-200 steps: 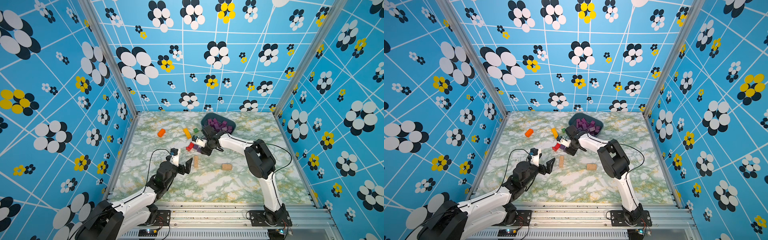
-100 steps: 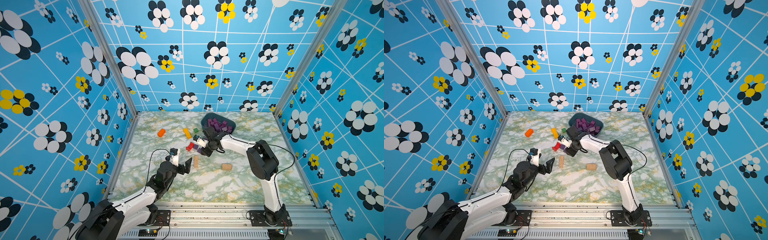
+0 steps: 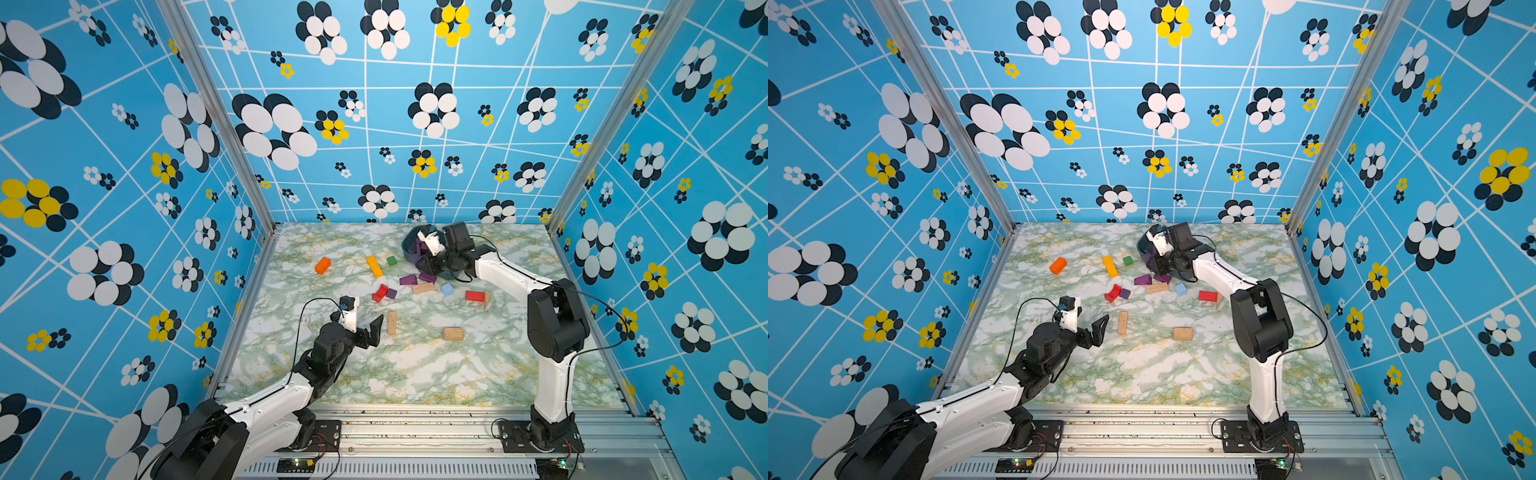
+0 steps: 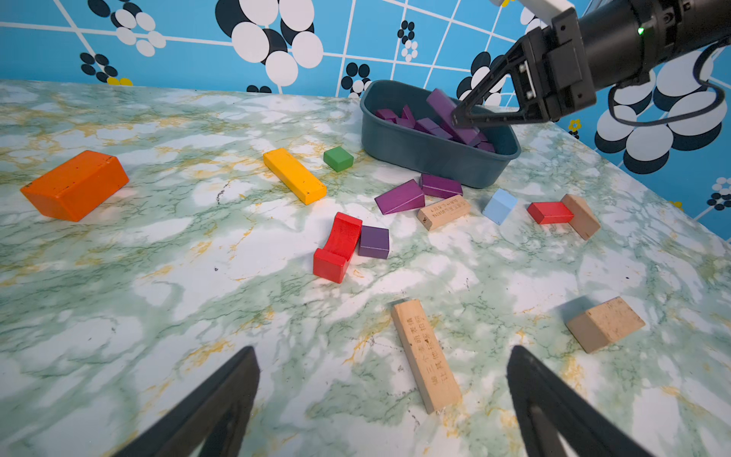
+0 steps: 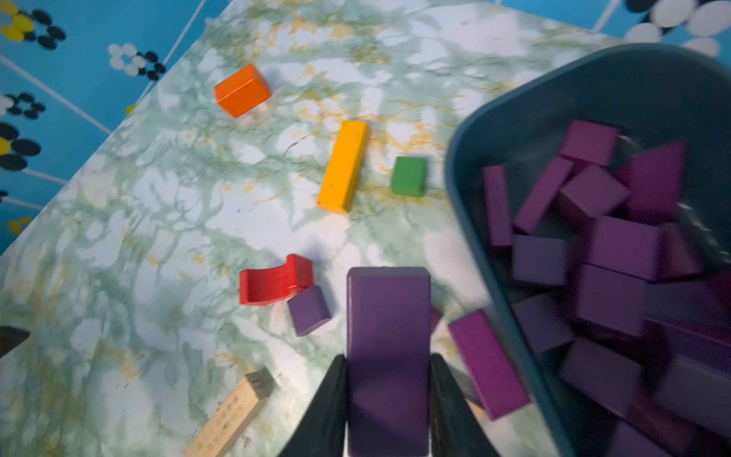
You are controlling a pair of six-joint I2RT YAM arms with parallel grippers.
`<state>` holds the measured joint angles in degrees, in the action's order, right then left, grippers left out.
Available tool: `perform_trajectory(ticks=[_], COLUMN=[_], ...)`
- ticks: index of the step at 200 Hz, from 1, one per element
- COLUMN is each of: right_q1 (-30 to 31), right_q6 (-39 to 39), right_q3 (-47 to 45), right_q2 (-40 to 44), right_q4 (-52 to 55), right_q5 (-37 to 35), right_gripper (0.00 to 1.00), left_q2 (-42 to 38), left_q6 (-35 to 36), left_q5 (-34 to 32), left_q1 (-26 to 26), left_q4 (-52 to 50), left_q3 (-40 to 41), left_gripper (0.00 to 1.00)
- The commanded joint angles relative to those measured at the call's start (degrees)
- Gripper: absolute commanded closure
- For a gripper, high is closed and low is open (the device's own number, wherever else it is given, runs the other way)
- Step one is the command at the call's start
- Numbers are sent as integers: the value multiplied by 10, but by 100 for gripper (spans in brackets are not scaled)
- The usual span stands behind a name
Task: Pick purple bricks into the storage bin
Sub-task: Place the building block in the storage box, then adjust the building block at the center of the board.
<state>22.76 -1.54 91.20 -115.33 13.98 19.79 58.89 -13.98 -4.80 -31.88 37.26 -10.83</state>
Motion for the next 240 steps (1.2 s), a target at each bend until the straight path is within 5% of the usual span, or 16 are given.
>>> perform_trajectory(ticks=[1,42,84,131,240], right_q1=[-39,-67,-68,-68,-68], right_q6=[-89,-91,-87,-117,-142], right_q3=[40,135,145,-40,-457], right_q2=[-9,-83,-77,74,408], right_q4=[-45,20,26,-68,-182], right_q5=[-24,-73,-87,-86,-30], right_gripper=[75,75,26,1,1], left_q2=[13,26,46,59,119], left_q6=[-5,-6,-1,0,27], left_q5=[-7,-7,12,33,32], left_q1=[5,5,6,6,16], left_q4=[-4,-4,-4,-42,-186], left_q3=[-9,-12,-22,-47,-174], left_gripper=[1,1,1,1,0])
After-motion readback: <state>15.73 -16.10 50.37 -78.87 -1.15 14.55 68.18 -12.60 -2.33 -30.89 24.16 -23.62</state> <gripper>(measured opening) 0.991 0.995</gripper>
